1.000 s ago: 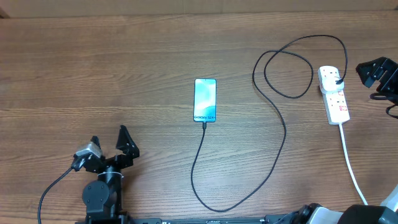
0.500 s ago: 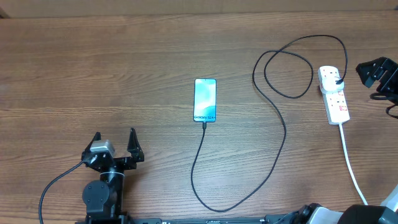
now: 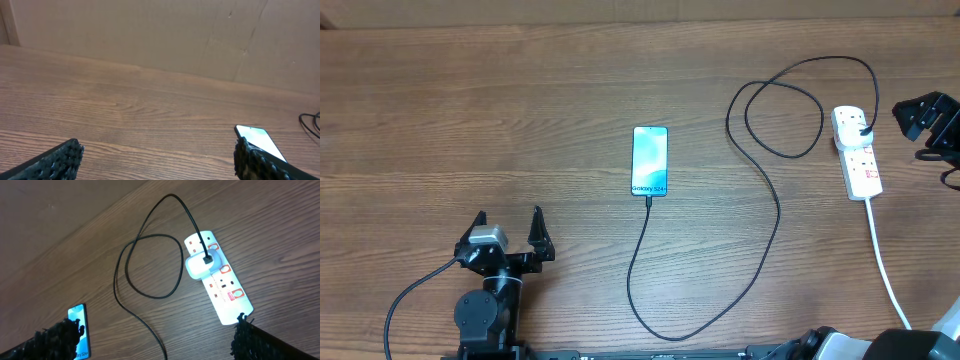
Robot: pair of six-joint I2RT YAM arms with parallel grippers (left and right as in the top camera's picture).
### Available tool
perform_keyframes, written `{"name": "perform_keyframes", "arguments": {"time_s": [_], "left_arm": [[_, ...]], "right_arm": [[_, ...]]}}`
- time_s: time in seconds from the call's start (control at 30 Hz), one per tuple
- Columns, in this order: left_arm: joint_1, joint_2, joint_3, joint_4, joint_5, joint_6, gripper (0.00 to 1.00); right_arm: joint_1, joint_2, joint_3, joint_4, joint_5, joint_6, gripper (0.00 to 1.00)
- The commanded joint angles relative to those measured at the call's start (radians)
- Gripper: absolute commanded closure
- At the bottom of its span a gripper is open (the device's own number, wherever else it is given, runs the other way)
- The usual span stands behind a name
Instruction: Plug charger to phone and switch on socket
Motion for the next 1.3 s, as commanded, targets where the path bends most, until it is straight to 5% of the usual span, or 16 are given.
{"name": "perform_keyframes", "arguments": {"time_s": [0.0,1.27], "left_arm": [[-0.001,-0.010,-0.004,-0.001,0.013,0.011,0.00],[-0.001,-0.010,-0.004,-0.001,0.013,0.011,0.00]], "right_arm": [[0.003,0.004,0.000,0.005,-0.006,-0.001,0.00],[0.015,-0.084,-0.008,0.030,0.020,-0.001,0.00]]}}
